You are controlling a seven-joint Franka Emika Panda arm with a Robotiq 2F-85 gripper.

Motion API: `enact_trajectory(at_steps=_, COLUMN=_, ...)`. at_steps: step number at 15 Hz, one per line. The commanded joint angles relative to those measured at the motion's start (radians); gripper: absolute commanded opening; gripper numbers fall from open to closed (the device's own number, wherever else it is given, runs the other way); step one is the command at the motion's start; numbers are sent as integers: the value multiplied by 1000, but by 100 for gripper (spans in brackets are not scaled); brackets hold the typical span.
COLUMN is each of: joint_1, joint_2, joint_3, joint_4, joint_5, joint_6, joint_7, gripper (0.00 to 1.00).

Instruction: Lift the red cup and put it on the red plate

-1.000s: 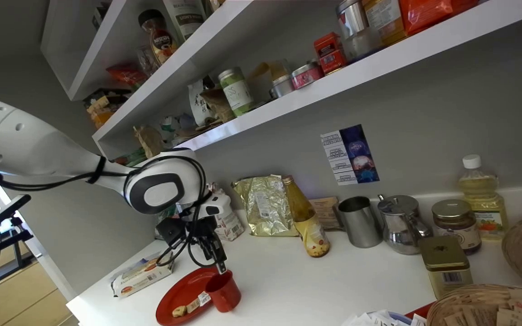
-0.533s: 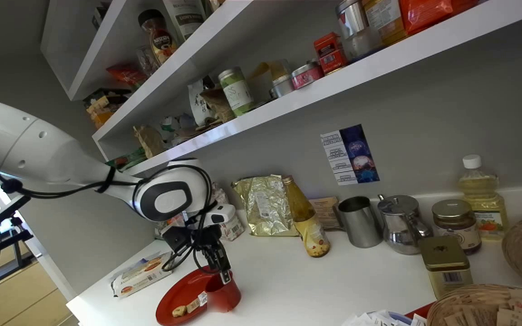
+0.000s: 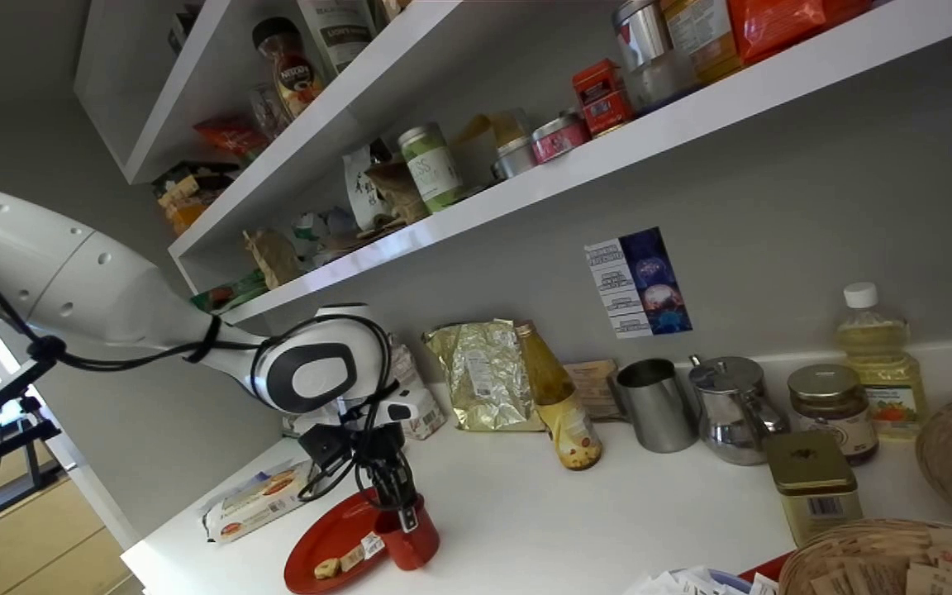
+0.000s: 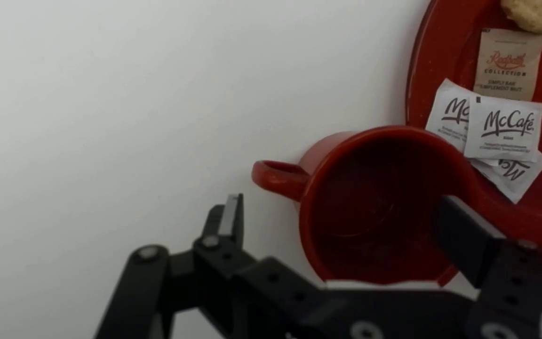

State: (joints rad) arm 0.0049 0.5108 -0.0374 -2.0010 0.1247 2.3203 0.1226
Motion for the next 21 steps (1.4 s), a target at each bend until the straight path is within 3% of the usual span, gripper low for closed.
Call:
enact_trajectory(at_steps=1, joint_1=10, joint_2=31, joint_3=-5, joint_4=37, joint_5=-25, joint_6=-45, joint_7=38, gripper=100)
enact_trajectory(at_steps=5, joint_1=1, joint_2=59, joint_3=-15, joint_4=63, joint_5=-33, joint_6=-73, joint_7=30, gripper=100)
enact_trajectory(at_steps=6, joint_1=1, joint_2=63, joint_3=-18, joint_4=64, joint_5=-37, joint_6=-64, joint_7=27, gripper=75)
enact_trajectory(at_steps=9, joint_1=-5, joint_2=75, joint_3=-22, joint_4=77, joint_5=-41, joint_6=-73, joint_7=22, gripper=60)
enact_trajectory(at_steps=16, joint_1=-12, joint_2=85, joint_3=-25, joint_4=87, joint_5=-40, joint_6=-79, joint_7=20, gripper=4)
enact_trajectory(at_steps=18, joint_1=-13, joint_2=84, joint_3=-25, joint_4=87, joint_5=-40, joint_6=-79, joint_7=20, gripper=0)
enact_trajectory(at_steps=21, joint_1=-14, joint_2=83, joint_3=-25, joint_4=93, joint_5=-40, joint_6=-86, joint_7=19, gripper=2)
